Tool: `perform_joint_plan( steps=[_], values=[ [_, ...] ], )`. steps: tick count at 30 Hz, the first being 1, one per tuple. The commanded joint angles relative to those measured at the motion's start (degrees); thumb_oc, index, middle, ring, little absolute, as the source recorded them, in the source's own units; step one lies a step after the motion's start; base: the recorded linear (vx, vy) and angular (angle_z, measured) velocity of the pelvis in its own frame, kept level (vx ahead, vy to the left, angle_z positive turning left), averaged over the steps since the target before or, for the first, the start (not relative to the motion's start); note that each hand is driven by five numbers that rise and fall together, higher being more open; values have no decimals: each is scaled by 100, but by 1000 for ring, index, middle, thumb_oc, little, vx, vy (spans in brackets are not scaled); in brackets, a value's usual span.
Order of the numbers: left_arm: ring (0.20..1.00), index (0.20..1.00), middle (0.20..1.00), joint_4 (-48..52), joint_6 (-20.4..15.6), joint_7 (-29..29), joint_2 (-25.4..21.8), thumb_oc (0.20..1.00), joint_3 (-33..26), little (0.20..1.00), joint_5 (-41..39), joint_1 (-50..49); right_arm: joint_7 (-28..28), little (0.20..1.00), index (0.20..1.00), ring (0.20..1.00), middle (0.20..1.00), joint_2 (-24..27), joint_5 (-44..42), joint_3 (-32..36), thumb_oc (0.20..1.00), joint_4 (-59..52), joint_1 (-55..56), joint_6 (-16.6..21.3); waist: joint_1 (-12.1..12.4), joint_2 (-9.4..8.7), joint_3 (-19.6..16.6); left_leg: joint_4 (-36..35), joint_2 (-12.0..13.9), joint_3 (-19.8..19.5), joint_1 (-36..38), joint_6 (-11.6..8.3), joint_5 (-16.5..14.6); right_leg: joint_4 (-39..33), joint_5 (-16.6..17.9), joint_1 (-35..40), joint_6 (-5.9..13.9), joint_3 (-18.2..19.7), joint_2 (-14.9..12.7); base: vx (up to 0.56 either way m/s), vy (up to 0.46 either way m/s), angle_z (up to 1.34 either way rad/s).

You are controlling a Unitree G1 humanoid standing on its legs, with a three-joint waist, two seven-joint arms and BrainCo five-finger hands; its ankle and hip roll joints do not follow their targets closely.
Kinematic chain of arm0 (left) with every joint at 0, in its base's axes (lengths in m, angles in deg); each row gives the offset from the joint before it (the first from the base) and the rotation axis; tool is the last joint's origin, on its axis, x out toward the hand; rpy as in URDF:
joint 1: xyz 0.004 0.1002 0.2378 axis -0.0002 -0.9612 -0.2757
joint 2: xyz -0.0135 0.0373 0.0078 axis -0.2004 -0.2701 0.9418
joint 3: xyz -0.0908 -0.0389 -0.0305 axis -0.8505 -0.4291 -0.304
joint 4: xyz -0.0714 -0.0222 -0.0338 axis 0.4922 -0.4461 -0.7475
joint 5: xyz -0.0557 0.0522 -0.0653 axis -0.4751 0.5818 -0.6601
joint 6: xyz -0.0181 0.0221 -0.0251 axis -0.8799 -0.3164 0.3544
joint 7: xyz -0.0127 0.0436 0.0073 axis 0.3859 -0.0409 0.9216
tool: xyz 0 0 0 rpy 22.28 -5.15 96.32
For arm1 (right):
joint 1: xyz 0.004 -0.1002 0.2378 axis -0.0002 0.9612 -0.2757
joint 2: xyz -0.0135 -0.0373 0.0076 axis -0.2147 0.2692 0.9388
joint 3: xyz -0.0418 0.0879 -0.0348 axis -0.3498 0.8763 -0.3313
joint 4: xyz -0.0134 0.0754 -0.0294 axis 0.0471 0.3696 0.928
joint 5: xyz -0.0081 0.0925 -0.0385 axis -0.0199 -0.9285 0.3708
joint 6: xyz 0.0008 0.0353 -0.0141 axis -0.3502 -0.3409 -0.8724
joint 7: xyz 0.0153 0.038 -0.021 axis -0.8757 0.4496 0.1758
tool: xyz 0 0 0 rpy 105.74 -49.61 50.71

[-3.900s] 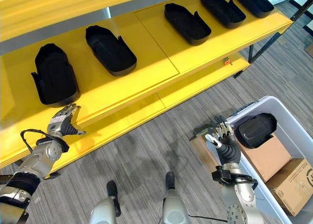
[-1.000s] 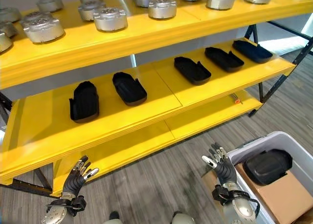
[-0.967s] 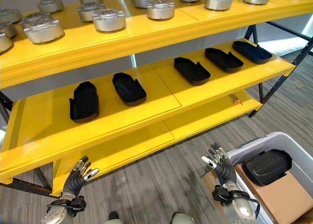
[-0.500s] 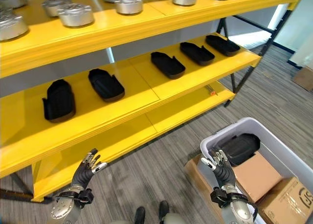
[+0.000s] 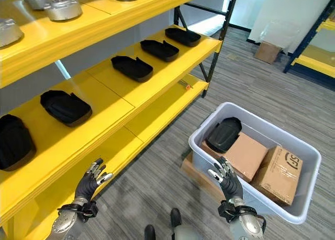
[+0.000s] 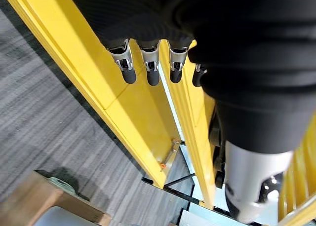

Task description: Move parts from the plastic box to the shelf.

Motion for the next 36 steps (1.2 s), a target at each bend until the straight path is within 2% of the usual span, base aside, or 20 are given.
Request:
perform_joint_plan(
  steps=[1,2,3,5,6,7,8,10,17,22,26,27,28,29,30,31,32,33,35,36],
  values=[
    [1000,1000,1000,297,-262,140,-297,1000,-319,1000,-83,-36,-62,1000,1000,1000,1000,102,-193,-136,1000,-380,-276,160,6,-57,236,602,280,-428,-409,-69,-389,1238,-114,-47,794,-29,-415,-100,99,-52],
    [1000,1000,1000,296,-262,140,-297,1000,-321,1000,-83,-32,-62,1000,1000,1000,1000,101,-193,-137,1000,-379,-279,160,16,-56,223,598,284,-417,-428,-71,-375,1225,-93,-67,792,-20,-409,-26,113,-70],
    [1000,1000,1000,336,-274,191,-282,1000,-320,1000,-93,-33,-69,1000,1000,1000,1000,79,-261,-265,1000,-409,-324,145,45,-22,340,535,312,-206,-280,-47,-421,1484,122,-293,880,-370,-566,8,91,-71],
    [1000,1000,1000,418,-254,240,-242,1000,-337,1000,-225,-67,-51,1000,1000,1000,1000,70,-278,-433,1000,-437,-435,92,159,75,416,364,395,147,-25,-122,-510,874,421,-252,828,-1092,-1294,77,30,-149],
    [1000,1000,1000,430,-251,230,-245,1000,-354,1000,-250,-90,-56,1000,1000,1000,1000,91,-264,-466,1000,-447,-466,88,193,102,403,319,437,189,32,-175,-588,671,462,-261,877,-1221,-1486,170,-204,-195],
    [1000,1000,1000,489,-268,212,-229,1000,-400,1000,-269,-103,-57,1000,1000,1000,1000,145,-142,-580,1000,-483,-667,65,257,59,491,367,547,481,106,-304,-621,-367,1138,-253,1010,-1780,-2029,220,-314,-167],
    [1000,1000,1000,500,-289,185,-192,1000,-422,1000,-248,-168,-63,1000,1000,1000,1000,170,-79,-584,1000,-528,-651,41,237,-22,477,370,549,503,191,-365,-683,-611,1384,-187,1092,-1769,-2115,252,-402,-98],
    [1000,1000,1000,413,-286,171,-36,1000,-365,1000,-252,-173,-42,1000,1000,1000,1000,233,-95,-486,1000,-597,-550,20,254,-177,251,475,628,381,204,-538,-792,-858,1403,139,1128,-2100,-2041,327,-383,25],
    [1000,1000,1000,400,-252,227,31,1000,-187,1000,-423,-22,121,1000,1000,1000,1000,364,-186,-344,1000,-638,-598,126,150,-20,210,512,1382,141,197,-921,-637,-194,392,135,793,-2276,-1622,167,-241,16],
    [1000,1000,1000,476,-253,277,58,1000,-111,1000,-465,5,223,1000,1000,1000,1000,427,-164,-284,1000,-643,-663,185,105,77,265,383,1669,98,212,-1034,-436,366,-29,-109,627,-2301,-1454,103,-167,24],
    [1000,1000,1000,426,-276,363,79,1000,-21,1000,-416,171,315,1000,1000,1000,1000,451,-171,-219,1000,-628,-647,300,33,202,345,592,1989,114,51,-1164,-53,700,-463,-321,353,-2282,-1241,130,-228,14],
    [1000,1000,1000,409,-289,366,98,1000,5,1000,-393,221,333,1000,1000,1000,1000,474,-151,-231,1000,-608,-602,327,25,282,383,980,2124,43,-40,-1236,207,623,-673,-165,272,-2212,-1064,185,-230,13],
    [1000,1000,1000,416,-301,382,111,1000,-16,1000,-396,224,333,1000,1000,1000,1000,482,-141,-243,1000,-595,-596,347,39,279,400,1284,2148,-42,-164,-1233,460,494,-688,-71,173,-2160,-957,156,-316,6],
    [1000,1000,1000,429,-330,422,110,1000,-23,1000,-434,274,356,1000,1000,1000,1000,521,-118,-264,1000,-547,-620,383,137,147,457,2038,1954,-408,-616,-1096,805,149,-605,87,-34,-2074,-791,34,-216,-14],
    [1000,1000,1000,427,-331,422,108,1000,-24,1000,-434,276,355,1000,1000,1000,1000,519,-118,-264,1000,-545,-622,384,120,158,446,2081,1964,-438,-663,-1100,789,135,-597,83,-38,-2097,-781,81,-262,-40],
    [1000,1000,1000,475,-344,457,138,1000,-74,1000,-443,262,330,1000,1000,1000,1000,566,-122,-276,1000,-528,-665,397,212,5,504,3051,1635,-801,-1056,-972,753,-102,-622,285,-160,-1880,-620,78,-115,-57],
    [1000,1000,1000,475,-344,457,138,1000,-74,1000,-443,262,330,1000,1000,1000,1000,566,-122,-276,1000,-528,-665,397,212,5,504,3051,1635,-801,-1056,-972,753,-102,-622,285,-160,-1880,-620,196,-141,-67],
    [1000,1000,1000,509,-322,500,178,1000,-95,1000,-510,291,412,1000,1000,1000,1000,540,-67,-261,1000,-428,-780,406,357,-151,642,3085,1318,-954,-1709,-800,479,-245,-639,485,-119,-1567,-591,159,-6,-69],
    [1000,1000,1000,531,-328,516,145,1000,-101,1000,-523,316,451,1000,1000,1000,1000,542,-56,-264,1000,-419,-875,432,364,-181,703,2801,1445,-912,-1808,-797,502,-243,-658,538,-73,-1486,-590,127,31,-35],
    [1000,1000,1000,552,-349,547,132,1000,-100,1000,-502,343,508,1000,1000,1000,1000,544,-16,-272,1000,-404,-969,476,355,-192,725,2292,1722,-843,-1928,-872,691,-243,-708,558,-15,-1450,-607,121,111,-52]
  ],
)
